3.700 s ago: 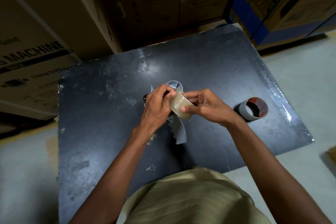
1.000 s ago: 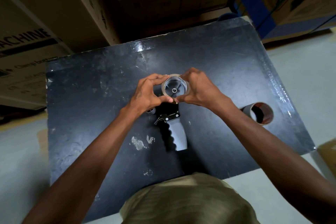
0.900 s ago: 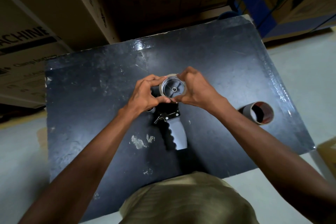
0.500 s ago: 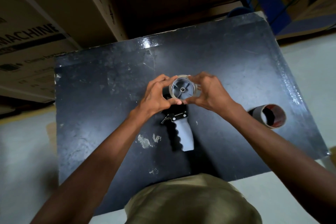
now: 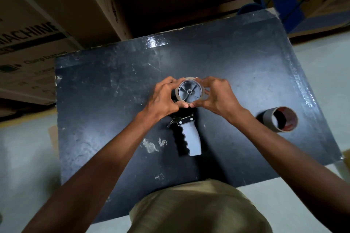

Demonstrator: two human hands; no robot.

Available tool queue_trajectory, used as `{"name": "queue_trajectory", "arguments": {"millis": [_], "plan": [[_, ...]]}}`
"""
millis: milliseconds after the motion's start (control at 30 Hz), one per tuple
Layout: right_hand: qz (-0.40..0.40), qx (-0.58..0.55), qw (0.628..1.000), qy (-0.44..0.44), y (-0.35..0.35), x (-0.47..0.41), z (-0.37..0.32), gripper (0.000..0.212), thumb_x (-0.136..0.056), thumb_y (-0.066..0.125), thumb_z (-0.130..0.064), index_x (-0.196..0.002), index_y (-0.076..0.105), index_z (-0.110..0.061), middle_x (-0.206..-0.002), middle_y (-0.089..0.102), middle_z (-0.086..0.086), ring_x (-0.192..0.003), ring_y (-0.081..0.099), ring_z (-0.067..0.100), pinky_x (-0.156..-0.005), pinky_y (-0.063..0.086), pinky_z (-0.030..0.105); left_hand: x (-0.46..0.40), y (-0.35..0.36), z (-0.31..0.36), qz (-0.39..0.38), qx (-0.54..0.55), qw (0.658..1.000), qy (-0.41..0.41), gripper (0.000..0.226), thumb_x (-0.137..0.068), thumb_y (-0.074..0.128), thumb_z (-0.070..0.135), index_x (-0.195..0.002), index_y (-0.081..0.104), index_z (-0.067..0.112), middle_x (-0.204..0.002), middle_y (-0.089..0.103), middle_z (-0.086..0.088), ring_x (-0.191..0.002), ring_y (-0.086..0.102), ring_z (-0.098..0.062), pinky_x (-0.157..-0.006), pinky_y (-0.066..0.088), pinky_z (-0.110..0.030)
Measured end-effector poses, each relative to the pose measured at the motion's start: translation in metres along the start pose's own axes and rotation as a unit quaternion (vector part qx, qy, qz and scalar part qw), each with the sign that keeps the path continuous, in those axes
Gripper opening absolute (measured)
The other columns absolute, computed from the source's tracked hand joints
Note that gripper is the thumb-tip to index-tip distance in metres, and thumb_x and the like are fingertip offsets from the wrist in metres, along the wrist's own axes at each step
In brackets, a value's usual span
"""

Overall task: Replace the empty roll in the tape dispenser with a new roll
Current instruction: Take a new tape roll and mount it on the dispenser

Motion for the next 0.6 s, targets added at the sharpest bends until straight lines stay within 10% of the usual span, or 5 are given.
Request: {"name": "queue_trajectory", "arguments": {"millis": [500, 600], "plan": [[0.032, -0.062, 0.998, -0.005, -0.0011, 0.0096, -0.0023, 0.079, -0.058, 0.098, -0.027, -0.132, 0.069, -0.021, -0.117, 0.078, 0.009, -0.101, 0.075, 0.032, -0.092, 0.059, 0.049, -0.0011, 0.008, -0.0044, -0.009, -0.028, 1.0, -0.01, 0.085, -0.06, 0.094, 0.032, -0.137, 0.062, 0.023, -0.108, 0.063, -0.005, -0.103, 0.062, -0.023, -0.099, 0.051, -0.038], [0.032, -0.056, 0.998, -0.007, 0.0017, 0.0092, -0.0003, 0.081, -0.058, 0.097, -0.031, -0.133, 0.068, -0.022, -0.118, 0.078, 0.008, -0.099, 0.076, 0.031, -0.091, 0.06, 0.048, -0.0034, 0.0089, -0.0047, -0.001, -0.043, 0.999, -0.007, 0.084, -0.059, 0.094, 0.03, -0.137, 0.062, 0.022, -0.107, 0.066, -0.007, -0.101, 0.063, -0.022, -0.124, 0.027, -0.041]]}}
Point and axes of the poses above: each hand's wrist, its own x-axis away from the middle knuckle, its own y-axis out of the palm, z = x × y, the point moved 9 cm from there along -x, towards the middle knuckle
